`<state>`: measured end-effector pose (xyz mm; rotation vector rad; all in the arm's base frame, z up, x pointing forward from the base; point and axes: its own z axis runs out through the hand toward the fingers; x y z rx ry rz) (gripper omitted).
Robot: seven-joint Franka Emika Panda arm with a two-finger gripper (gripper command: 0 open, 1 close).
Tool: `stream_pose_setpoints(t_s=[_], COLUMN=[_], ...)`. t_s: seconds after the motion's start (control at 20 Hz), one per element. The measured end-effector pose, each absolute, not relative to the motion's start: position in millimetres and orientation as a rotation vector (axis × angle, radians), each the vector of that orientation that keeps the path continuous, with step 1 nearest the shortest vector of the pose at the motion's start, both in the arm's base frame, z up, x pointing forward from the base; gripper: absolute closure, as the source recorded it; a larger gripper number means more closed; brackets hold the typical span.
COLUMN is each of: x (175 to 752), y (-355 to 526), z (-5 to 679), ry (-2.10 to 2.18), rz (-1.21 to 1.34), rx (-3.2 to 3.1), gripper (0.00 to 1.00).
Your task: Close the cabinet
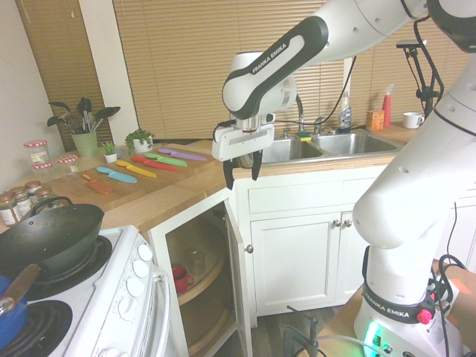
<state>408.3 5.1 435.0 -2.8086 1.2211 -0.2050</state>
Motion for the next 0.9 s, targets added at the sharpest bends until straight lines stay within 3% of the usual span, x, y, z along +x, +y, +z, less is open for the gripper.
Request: stream_pose_setpoints(t_s=[0.4, 0.9], x=[418.7, 385.0], y=[-27.9, -168.6], z=[416.2, 396.4], ry=[1.189, 1.019], rz=[-0.189, -0.292], rx=[-2.845, -2.971], gripper=[0.00, 0.00])
